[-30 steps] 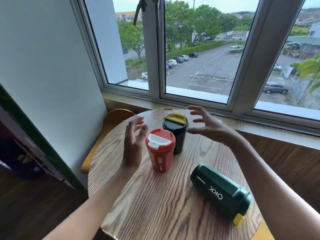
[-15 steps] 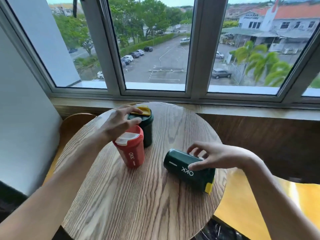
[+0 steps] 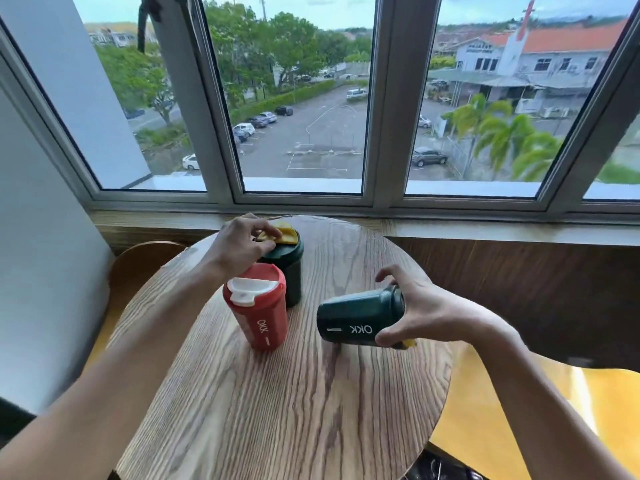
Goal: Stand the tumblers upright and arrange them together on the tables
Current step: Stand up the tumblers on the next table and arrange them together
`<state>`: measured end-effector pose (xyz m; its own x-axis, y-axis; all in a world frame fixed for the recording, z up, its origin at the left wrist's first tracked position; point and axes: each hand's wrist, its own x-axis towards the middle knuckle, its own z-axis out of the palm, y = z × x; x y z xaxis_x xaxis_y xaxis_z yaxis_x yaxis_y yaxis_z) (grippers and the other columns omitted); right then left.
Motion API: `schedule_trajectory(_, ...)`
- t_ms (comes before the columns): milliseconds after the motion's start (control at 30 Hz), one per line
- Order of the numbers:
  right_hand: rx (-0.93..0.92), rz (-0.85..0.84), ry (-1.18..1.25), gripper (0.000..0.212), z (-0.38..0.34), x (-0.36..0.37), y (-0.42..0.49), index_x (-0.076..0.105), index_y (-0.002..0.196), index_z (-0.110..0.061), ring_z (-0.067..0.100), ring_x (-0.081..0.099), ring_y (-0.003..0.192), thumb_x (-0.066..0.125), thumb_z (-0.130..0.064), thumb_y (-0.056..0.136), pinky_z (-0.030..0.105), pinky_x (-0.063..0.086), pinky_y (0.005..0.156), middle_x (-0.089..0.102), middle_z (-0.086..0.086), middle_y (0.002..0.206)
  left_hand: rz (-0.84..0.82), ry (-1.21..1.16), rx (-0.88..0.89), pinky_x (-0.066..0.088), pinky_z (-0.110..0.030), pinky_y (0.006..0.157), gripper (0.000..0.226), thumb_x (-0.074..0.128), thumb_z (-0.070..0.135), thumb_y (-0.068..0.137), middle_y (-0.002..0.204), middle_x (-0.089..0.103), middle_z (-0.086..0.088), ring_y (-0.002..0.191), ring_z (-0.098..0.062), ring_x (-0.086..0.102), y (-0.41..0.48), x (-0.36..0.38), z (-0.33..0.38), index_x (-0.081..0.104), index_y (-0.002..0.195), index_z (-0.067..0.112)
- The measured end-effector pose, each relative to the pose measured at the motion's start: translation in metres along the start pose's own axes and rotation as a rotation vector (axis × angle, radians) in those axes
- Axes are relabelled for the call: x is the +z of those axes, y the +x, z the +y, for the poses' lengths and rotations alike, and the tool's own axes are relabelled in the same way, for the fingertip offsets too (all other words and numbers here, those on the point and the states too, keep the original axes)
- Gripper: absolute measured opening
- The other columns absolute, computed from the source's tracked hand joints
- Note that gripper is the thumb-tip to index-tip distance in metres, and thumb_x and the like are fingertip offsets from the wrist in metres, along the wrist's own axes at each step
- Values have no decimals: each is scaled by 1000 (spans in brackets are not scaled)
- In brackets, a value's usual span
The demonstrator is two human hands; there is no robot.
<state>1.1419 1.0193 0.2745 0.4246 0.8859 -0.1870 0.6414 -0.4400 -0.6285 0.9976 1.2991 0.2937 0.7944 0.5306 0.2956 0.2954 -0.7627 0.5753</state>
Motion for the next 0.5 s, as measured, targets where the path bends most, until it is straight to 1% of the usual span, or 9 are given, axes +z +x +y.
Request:
schedule_trajectory(67,-62,41,51,85,-9,-5,12,30,125,-37,20,55,107,85,-31,61,39,62,75,44,-1,120,-13,-1,6,45,-32,86,17,72,10,81,103,65,-3,98,-21,60,-1,-2,1,77,95,18)
schedule_trajectory(133,-110,59,35,84,-16,-9,27,30,127,-33,19,54,110,85,-30,63,34,60,81,43,-1,120,-10,5,1,45,-31,87,17,74,10,81,105,65,-4,98,-20,60,-2,-4,2,77,96,18)
schedule_trajectory(167,-132,70,-1,85,-20,-10,35,31,130,-30,18,52,111,84,-31,64,29,57,85,42,-1,121,-3,8,-4,44,-29,86,17,74,11,81,106,65,-4,97,-19,60,-2,-4,3,77,96,17)
schedule_trajectory(200,-153,78,-47,85,-25,-12,43,33,132,-26,16,49,112,84,-33,64,21,52,85,40,-3,122,4,11,-8,43,-27,85,17,74,11,81,106,65,-4,97,-18,59,-3,-4,3,77,96,17)
schedule_trajectory(267,-181,83,-104,85,-34,-15,56,38,135,-24,13,45,113,84,-35,64,9,42,78,36,-5,125,15,23,-19,40,-23,82,17,74,13,81,104,64,-3,95,-15,59,-3,-4,4,77,97,18)
schedule_trajectory(300,-191,77,-114,85,-38,-16,61,40,136,-25,14,44,114,84,-35,64,8,40,76,35,-4,128,19,29,-28,39,-21,81,17,74,13,81,104,64,-2,93,-14,58,-3,-4,4,77,97,18)
schedule_trajectory(367,-214,66,-145,86,-45,-18,72,41,138,-27,15,43,117,84,-36,63,13,41,87,33,-3,133,26,36,-43,37,-20,79,18,74,14,80,102,64,-2,91,-13,58,-2,-4,5,77,97,19)
schedule_trajectory(433,-219,50,-176,89,-51,-19,79,40,139,-28,17,43,119,84,-37,63,25,43,98,33,-2,135,21,29,-60,38,-21,80,18,74,15,80,103,62,-2,92,-14,58,-2,-4,6,77,97,20)
schedule_trajectory(500,-217,26,-193,92,-57,-19,83,35,141,-29,18,43,120,85,-39,64,27,44,96,32,-1,137,17,26,-78,38,-20,80,19,75,16,80,105,61,-3,94,-14,58,-2,-4,5,76,98,20)
